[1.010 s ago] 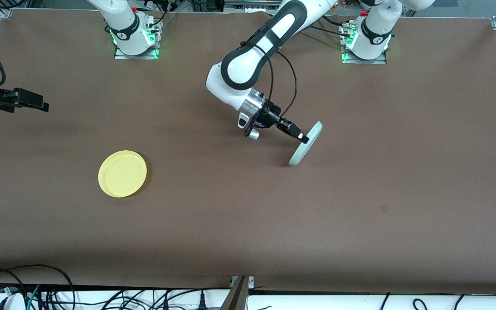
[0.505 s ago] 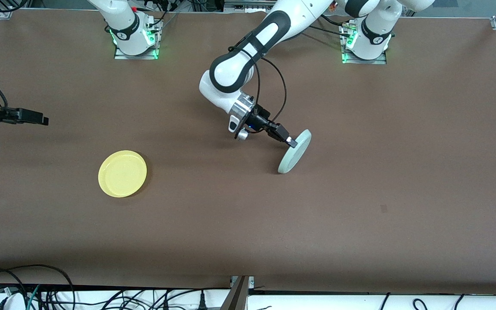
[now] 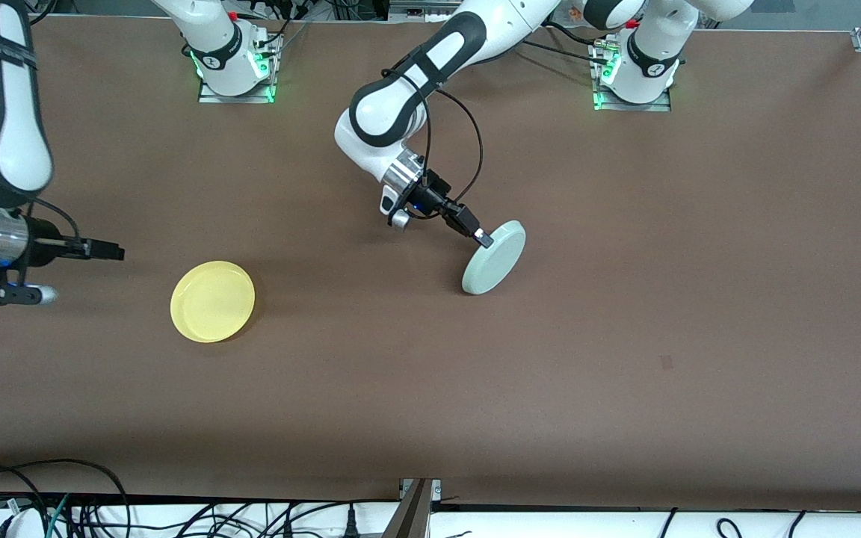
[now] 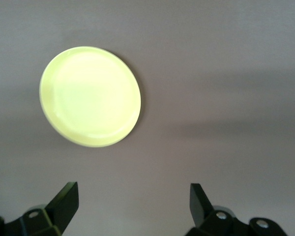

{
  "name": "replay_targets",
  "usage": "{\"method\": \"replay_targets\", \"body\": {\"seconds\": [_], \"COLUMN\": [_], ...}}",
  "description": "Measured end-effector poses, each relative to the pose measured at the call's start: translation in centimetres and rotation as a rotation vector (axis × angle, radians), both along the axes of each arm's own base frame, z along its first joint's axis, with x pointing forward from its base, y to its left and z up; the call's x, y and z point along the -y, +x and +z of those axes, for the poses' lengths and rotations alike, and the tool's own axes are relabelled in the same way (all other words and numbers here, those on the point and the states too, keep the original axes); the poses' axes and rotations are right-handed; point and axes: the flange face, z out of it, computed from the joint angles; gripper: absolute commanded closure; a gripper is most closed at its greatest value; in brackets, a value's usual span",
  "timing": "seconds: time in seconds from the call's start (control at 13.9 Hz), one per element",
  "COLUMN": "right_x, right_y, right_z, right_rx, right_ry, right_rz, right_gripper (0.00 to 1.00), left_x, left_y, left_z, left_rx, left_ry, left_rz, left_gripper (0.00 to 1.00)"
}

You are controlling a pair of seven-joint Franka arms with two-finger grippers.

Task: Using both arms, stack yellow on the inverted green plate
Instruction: 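Lay the green plate upside down while the right gripper reaches the yellow plate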

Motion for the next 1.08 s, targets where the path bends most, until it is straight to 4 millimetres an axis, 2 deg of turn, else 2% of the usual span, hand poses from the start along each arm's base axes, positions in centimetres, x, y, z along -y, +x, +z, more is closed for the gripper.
{"method": "replay_targets", "body": {"seconds": [0.07, 0.14, 0.36, 0.5, 0.65, 0.94, 1.08], "right_x": [0.1, 0.1, -0.1, -0.1, 0.1, 0.3, 0.4], "right_y": [-0.4, -0.9, -1.9, -2.5, -3.4, -4.6, -4.7], "right_z": [-2.1, -4.2, -8.8, -11.0, -13.2, -16.9, -18.4], "right_rx": [0.015, 0.023, 0.024, 0.051, 0.081, 0.102, 0.118], "right_ry": [0.0, -0.001, 0.032, 0.049, 0.037, 0.063, 0.097], "right_rz": [-0.008, -0.014, -0.057, -0.074, -0.078, -0.147, -0.162], "right_gripper": [0.0, 0.0, 0.0, 0.0, 0.0, 0.0, 0.0], "left_x": [0.3, 0.5, 1.8, 3.2, 4.4, 3.6, 2.3], "left_y": [-0.4, -0.7, -1.4, -1.9, -1.4, 3.7, 6.6], "left_z": [-0.1, -0.3, -0.6, 0.3, 1.6, 4.6, 6.1], "left_rx": [0.0, -0.003, -0.04, -0.1, -0.165, -0.22, -0.226], "left_ry": [0.001, 0.0, -0.062, -0.18, -0.344, -0.655, -0.805], "left_rz": [-0.006, -0.013, -0.037, 0.002, 0.068, 0.245, 0.363], "left_gripper": [0.55, 0.01, 0.0, 0.0, 0.0, 0.0, 0.0]}}
